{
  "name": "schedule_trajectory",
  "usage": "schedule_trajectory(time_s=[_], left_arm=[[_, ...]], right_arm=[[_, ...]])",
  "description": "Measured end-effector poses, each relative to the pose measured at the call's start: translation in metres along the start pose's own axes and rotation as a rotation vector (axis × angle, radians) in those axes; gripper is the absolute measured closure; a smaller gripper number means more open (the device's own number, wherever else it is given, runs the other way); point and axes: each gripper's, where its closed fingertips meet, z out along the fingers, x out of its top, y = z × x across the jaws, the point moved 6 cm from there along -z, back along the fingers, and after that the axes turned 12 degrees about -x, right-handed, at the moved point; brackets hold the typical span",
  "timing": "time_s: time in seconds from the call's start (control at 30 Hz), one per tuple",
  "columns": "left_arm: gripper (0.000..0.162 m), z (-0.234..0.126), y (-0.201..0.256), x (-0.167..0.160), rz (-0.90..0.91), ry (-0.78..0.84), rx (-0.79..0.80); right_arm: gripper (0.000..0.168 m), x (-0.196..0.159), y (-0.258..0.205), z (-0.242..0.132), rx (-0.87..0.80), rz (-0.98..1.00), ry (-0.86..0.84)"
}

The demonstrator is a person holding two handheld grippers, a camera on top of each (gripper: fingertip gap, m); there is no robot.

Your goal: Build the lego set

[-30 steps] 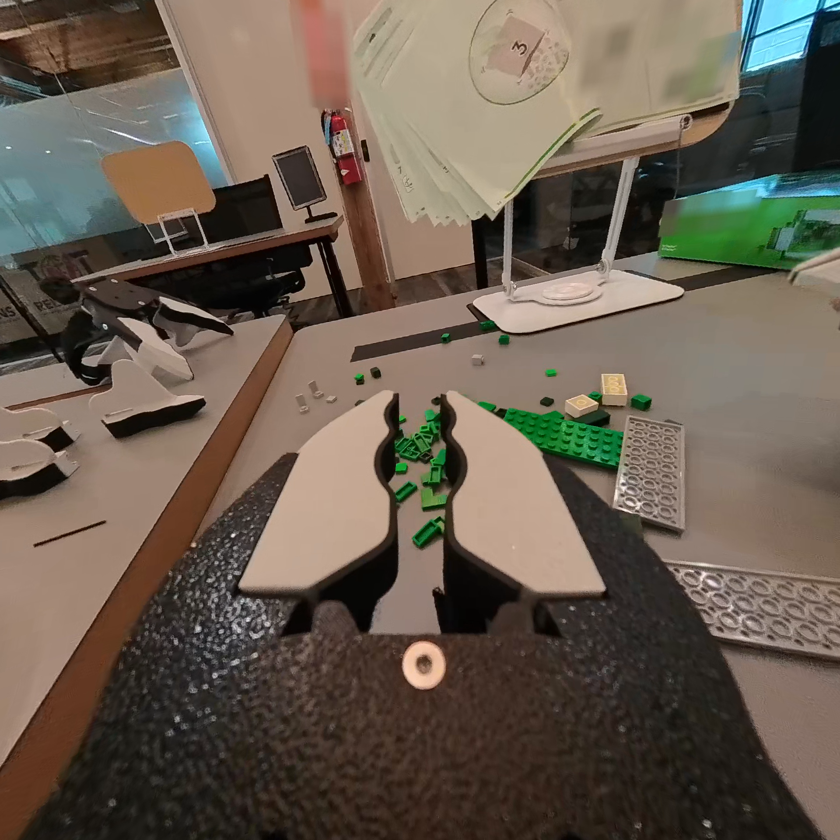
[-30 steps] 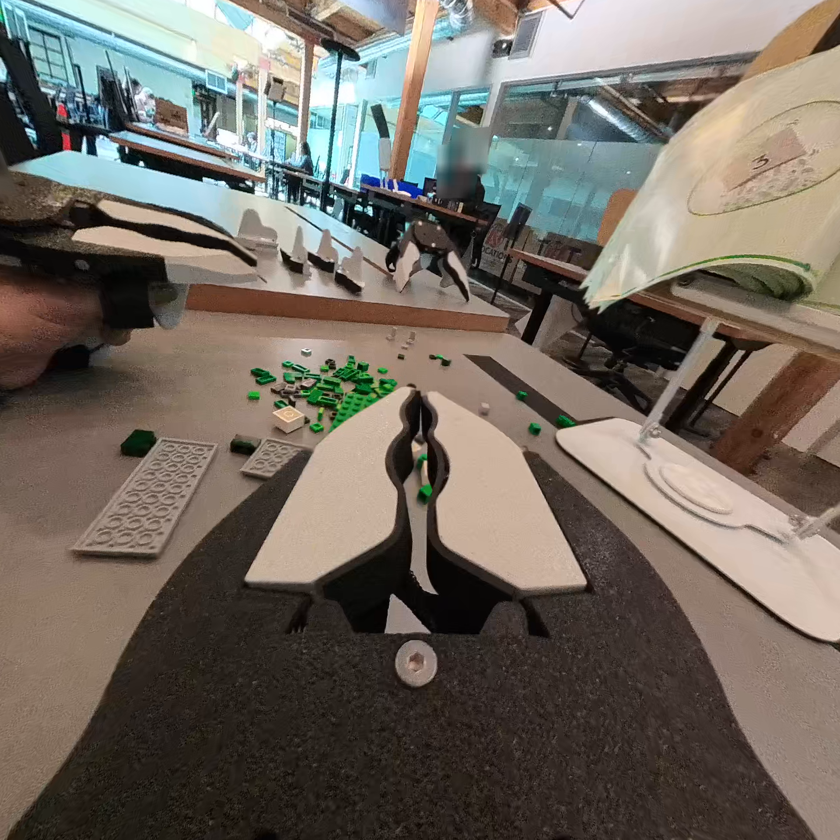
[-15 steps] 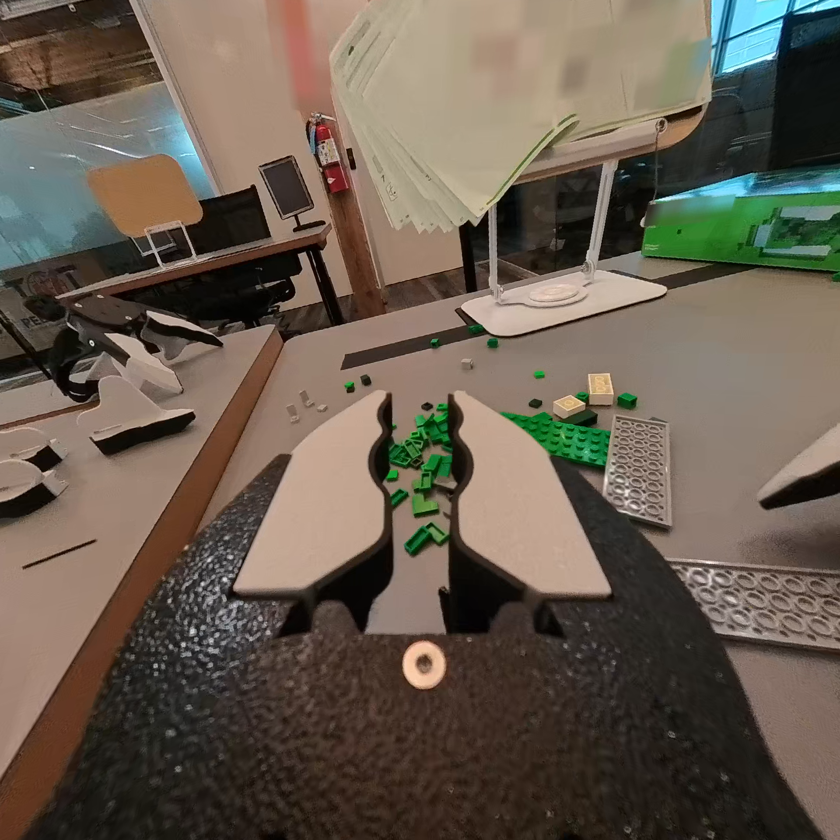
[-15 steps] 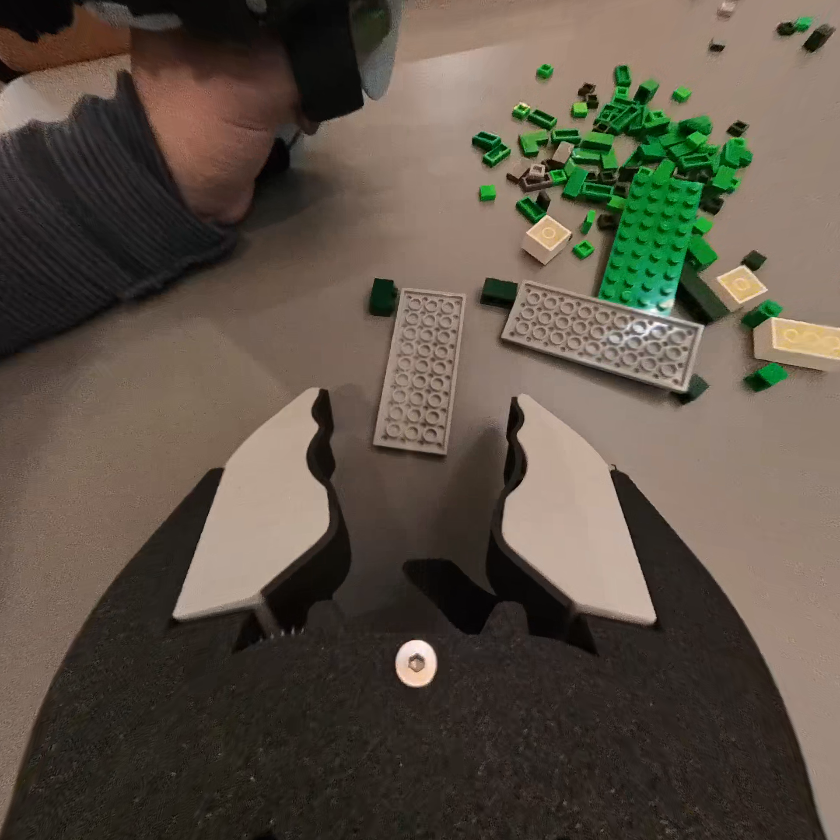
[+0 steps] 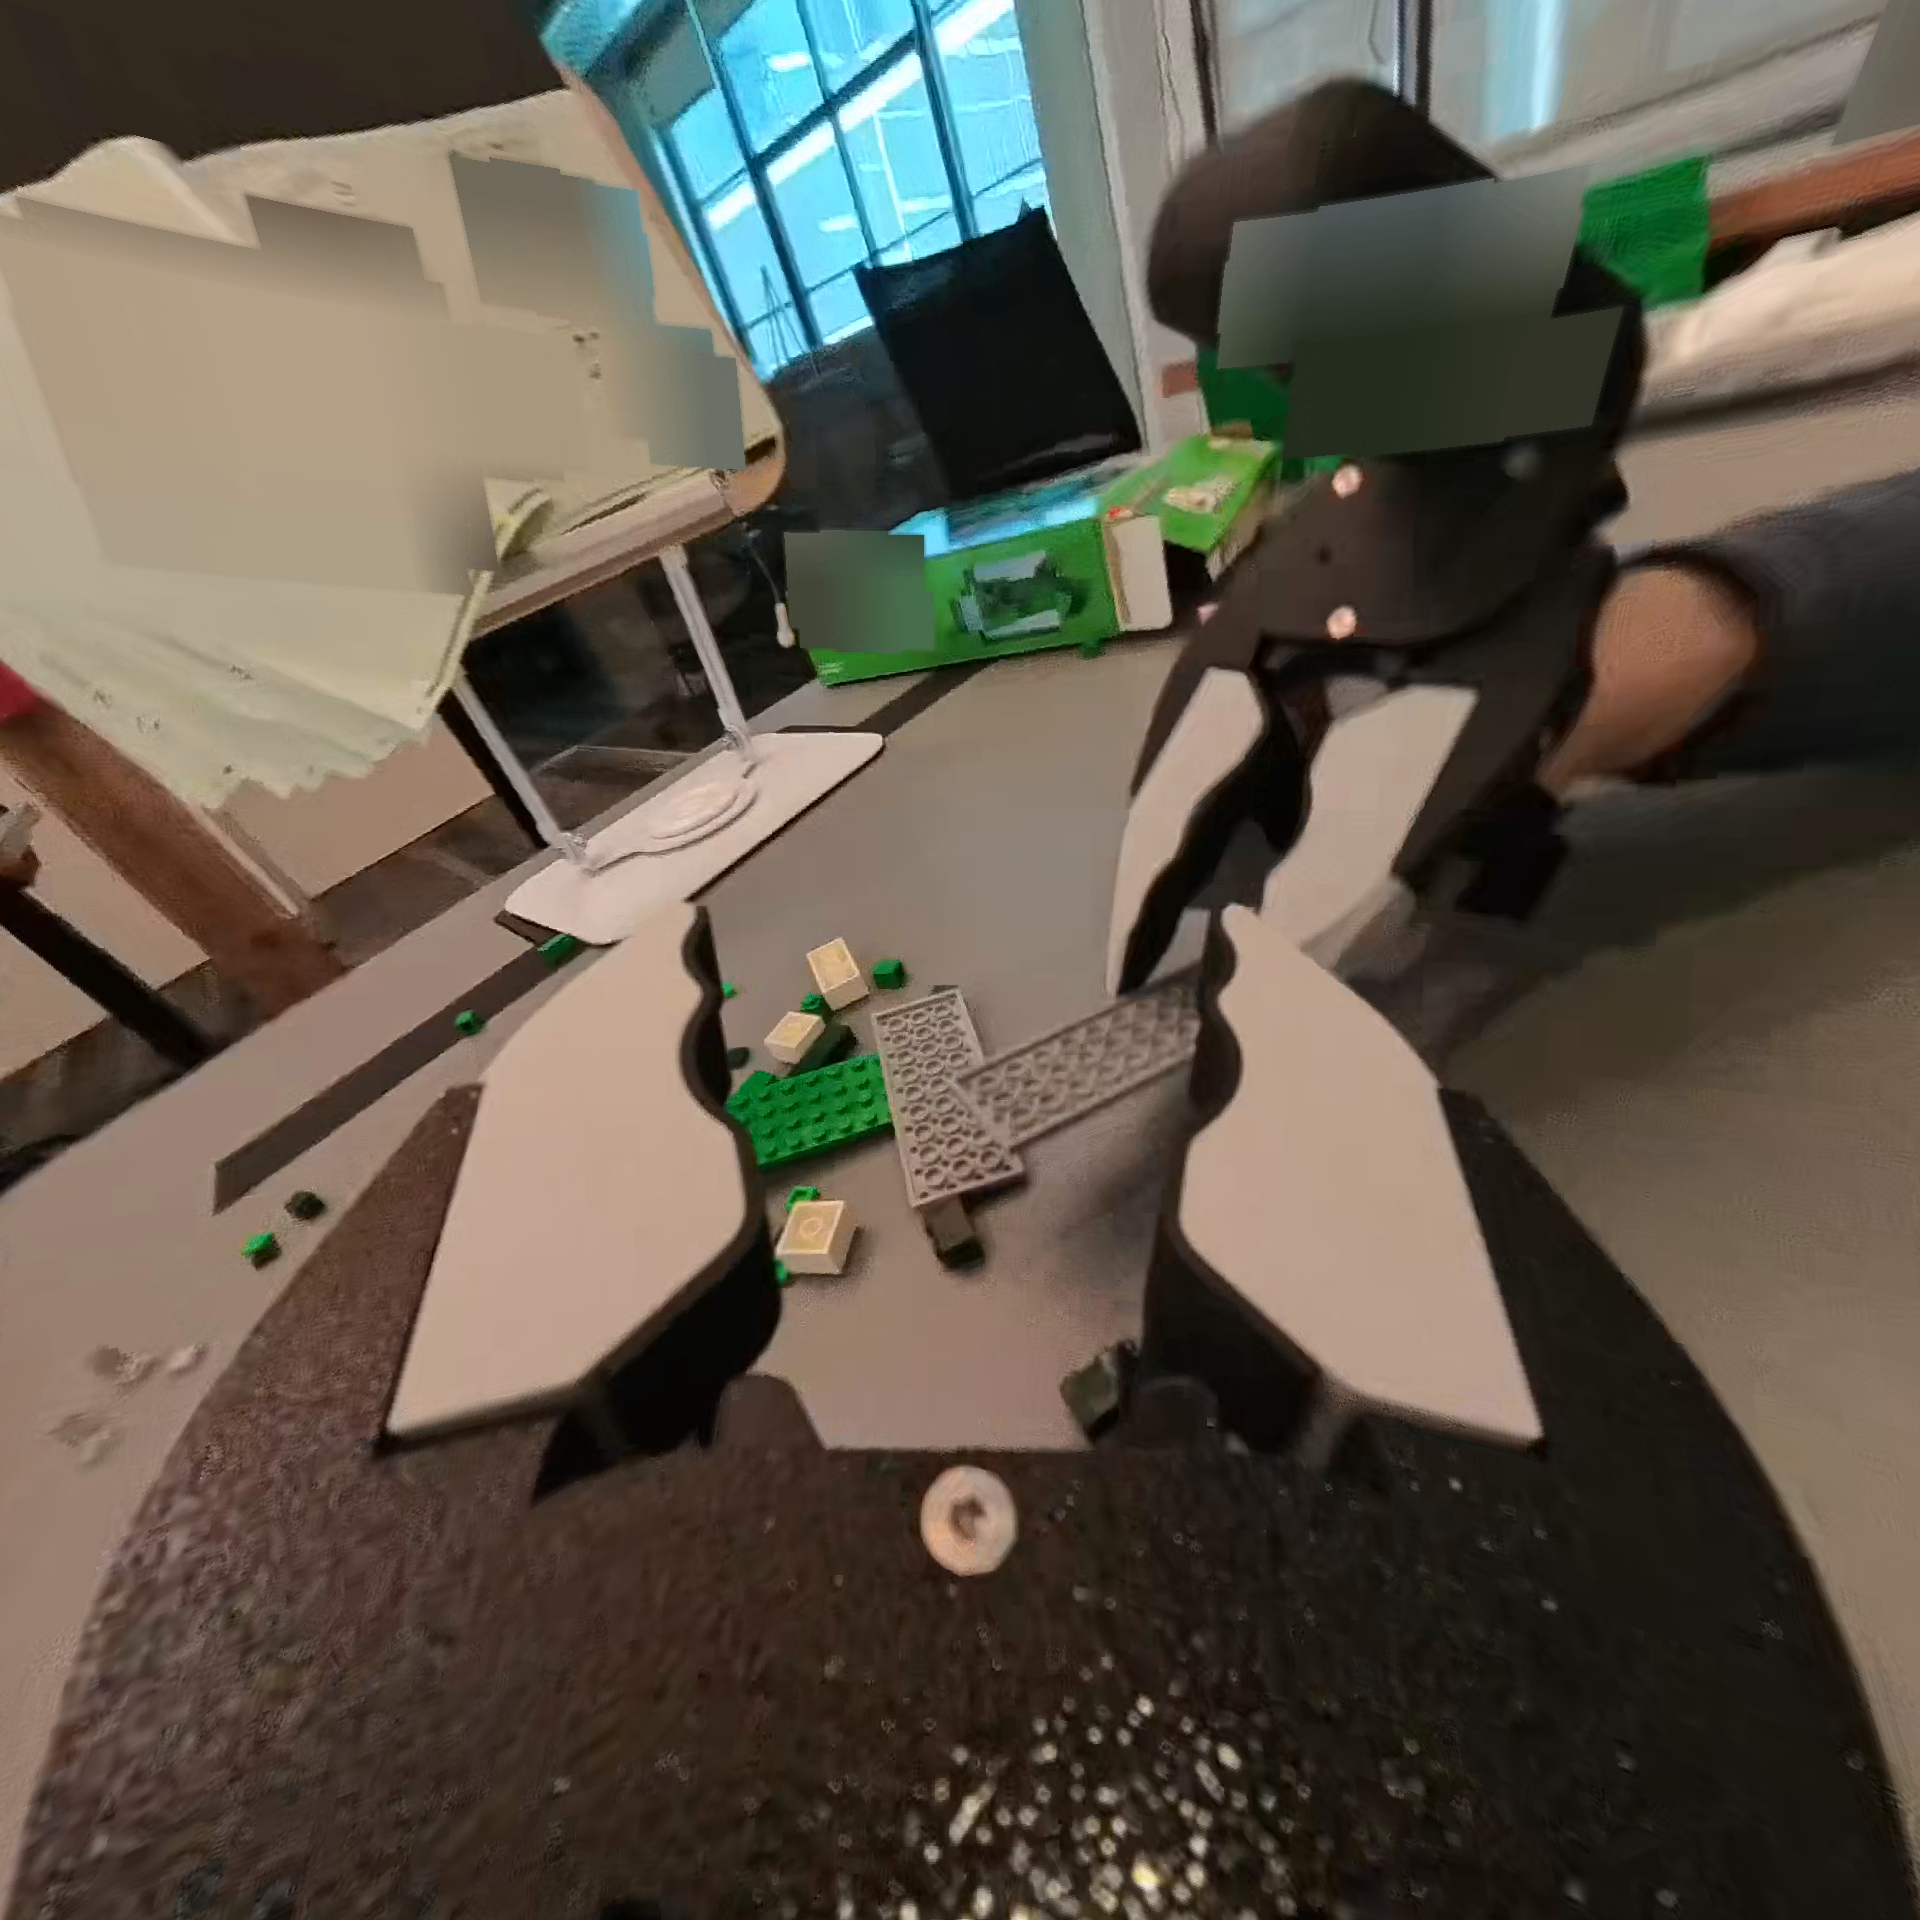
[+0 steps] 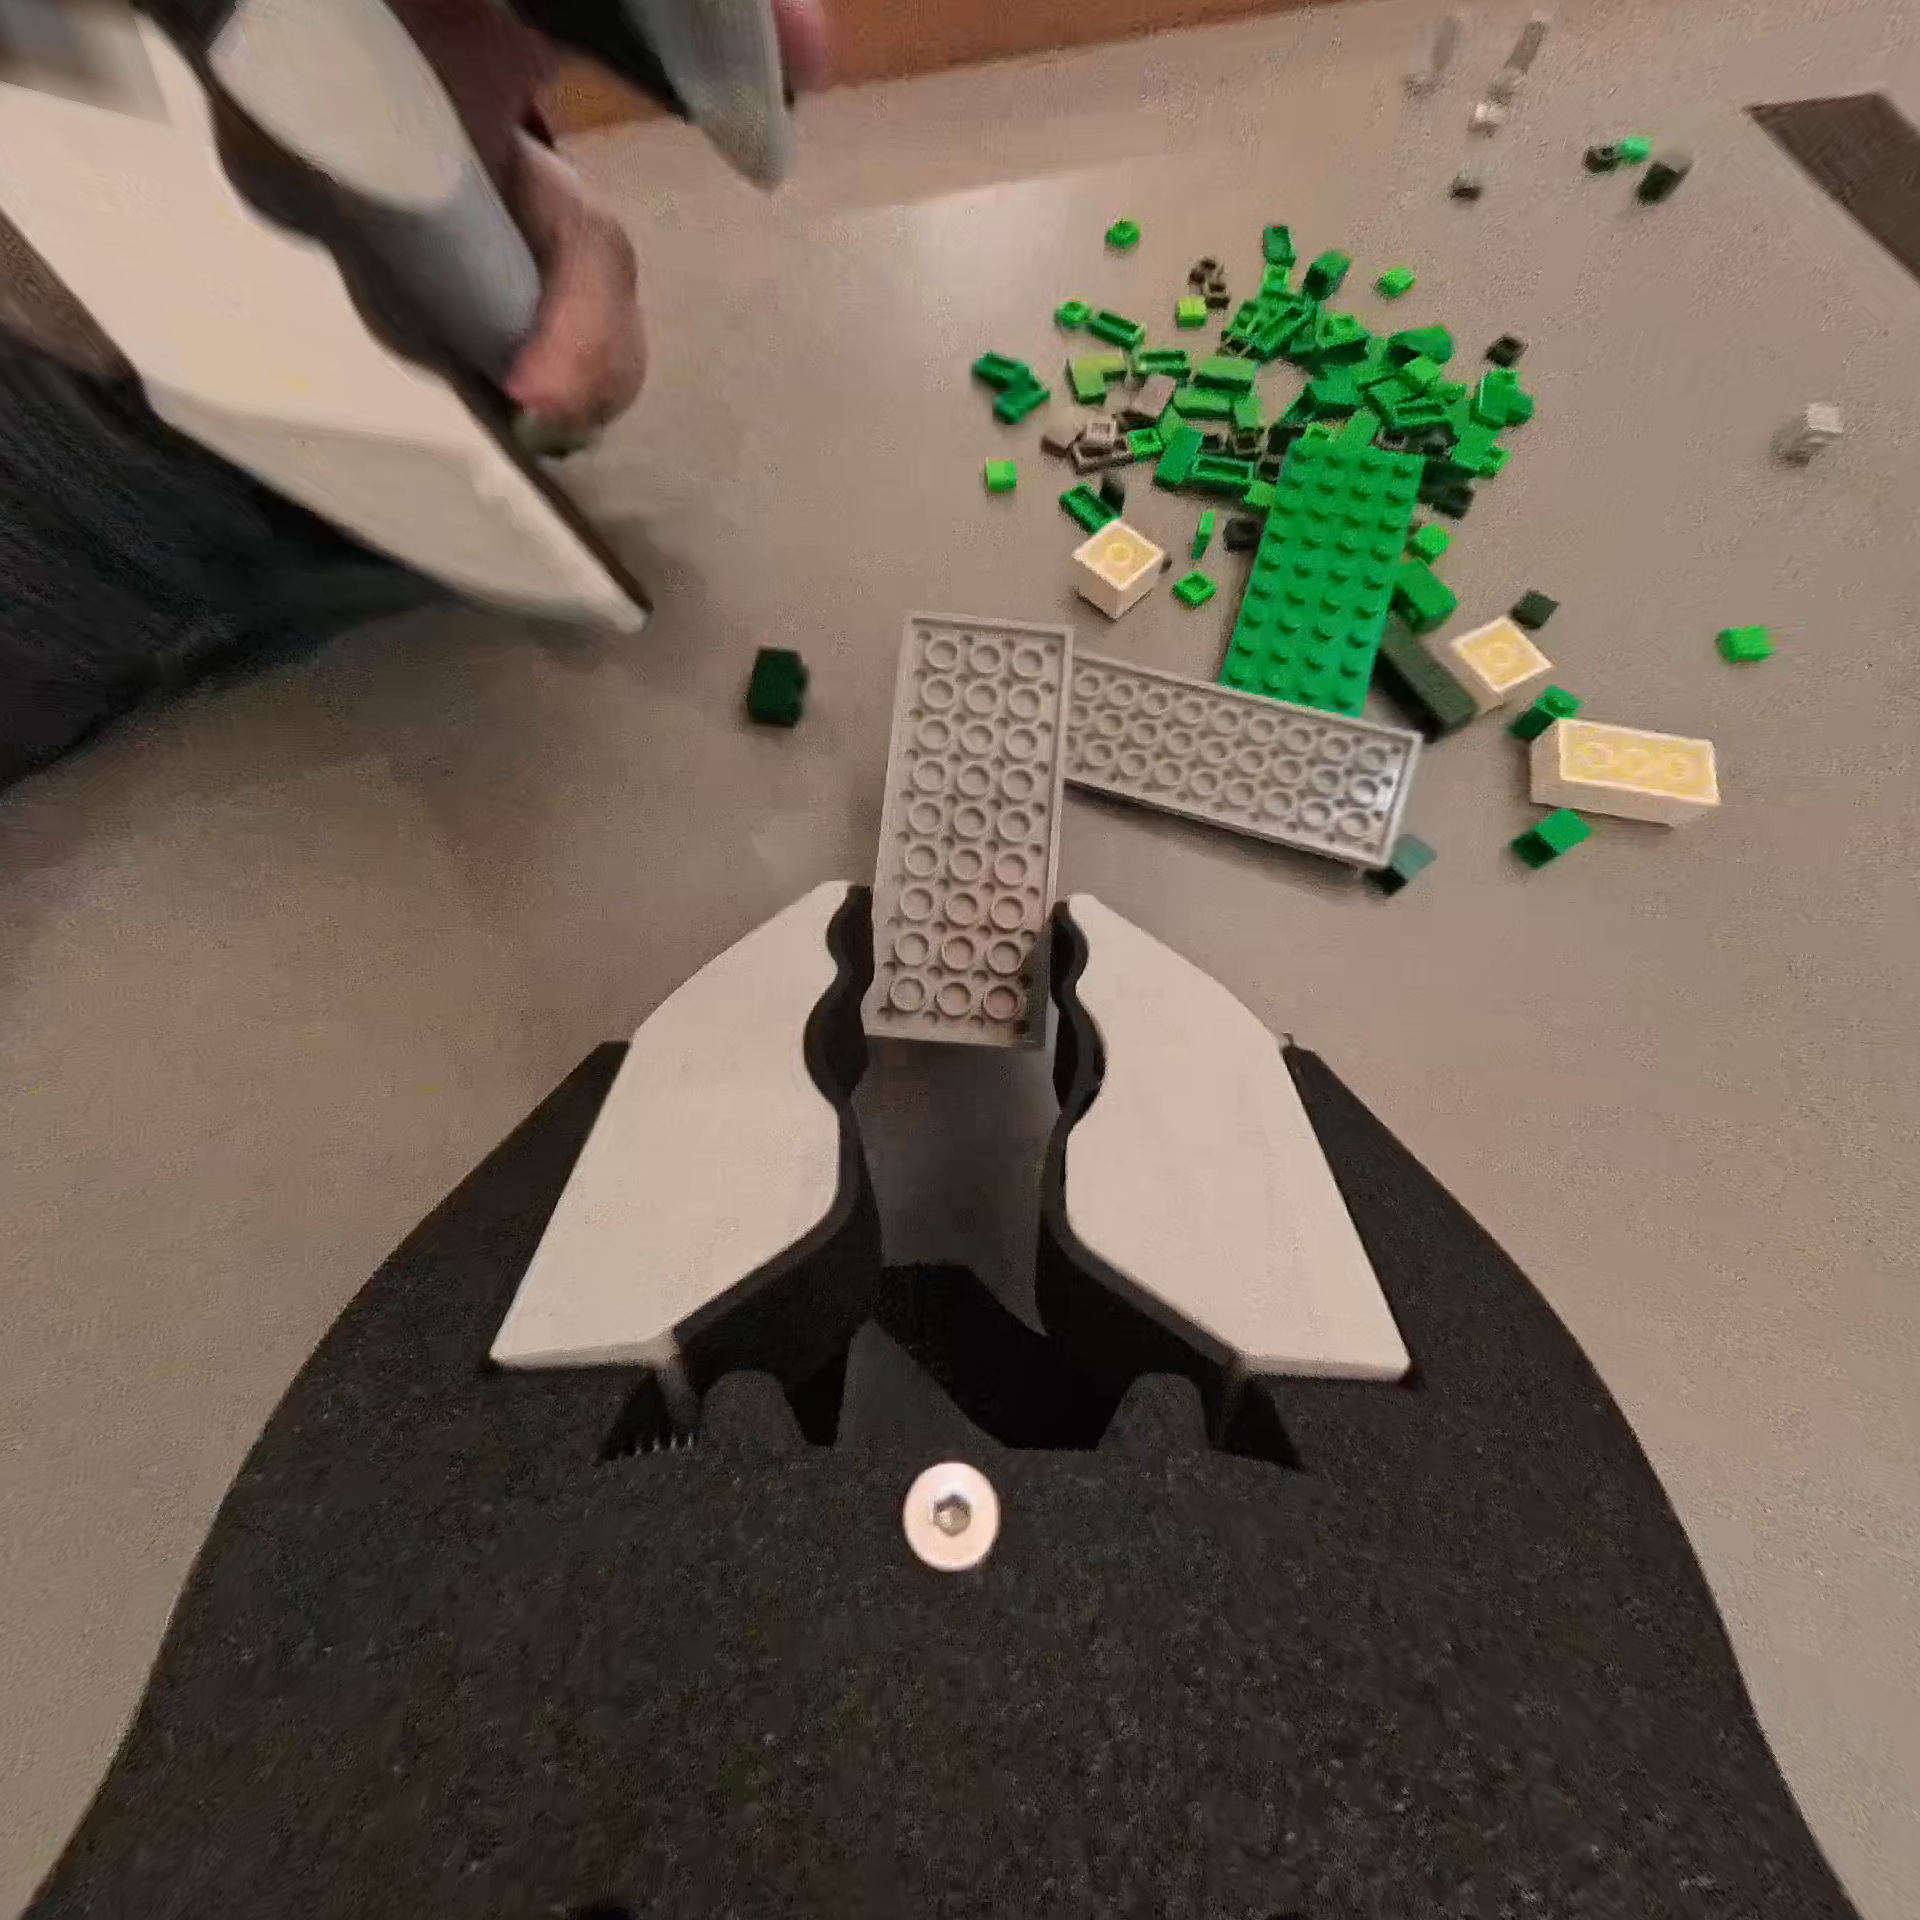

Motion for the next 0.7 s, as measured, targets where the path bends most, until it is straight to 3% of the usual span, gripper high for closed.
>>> schedule_trajectory(time_s=[0.2, 0.27, 0.3, 0.33, 0.4, 0.43, 0.5, 0.6, 0.7], left_arm=[[0.09, 0.033, 0.026, -0.012, 0.46, -0.316, 0.047], [0.114, 0.038, 0.031, -0.009, 0.559, -0.307, 0.086], [0.135, 0.04, 0.033, -0.008, 0.596, -0.307, 0.103], [0.139, 0.041, 0.034, -0.007, 0.621, -0.325, 0.128], [0.157, 0.044, 0.034, -0.012, 0.523, -0.407, 0.076], [0.157, 0.046, 0.033, -0.01, 0.414, -0.387, 0.065], [0.158, 0.048, 0.033, -0.004, 0.151, -0.308, -0.045], [0.158, 0.045, 0.035, -0.008, -0.158, -0.242, -0.262], [0.158, 0.044, 0.045, -0.007, -0.191, -0.212, -0.388]], right_arm=[[0.136, -0.001, 0.028, -0.019, 0.336, 0.146, 0.089], [0.136, 0.002, 0.027, -0.025, 0.418, 0.145, 0.092], [0.136, 0.005, 0.025, -0.028, 0.452, 0.145, 0.102], [0.136, 0.007, 0.025, -0.03, 0.457, 0.141, 0.107], [0.123, 0.011, 0.032, -0.036, 0.375, 0.092, 0.193], [0.104, 0.016, 0.032, -0.045, 0.373, 0.072, 0.284], [0.097, 0.022, 0.032, -0.063, 0.331, -0.039, 0.384], [0.113, 0.016, 0.026, -0.07, 0.127, -0.356, 0.338], [0.129, 0.013, 0.016, -0.067, 0.102, -0.459, 0.301]])
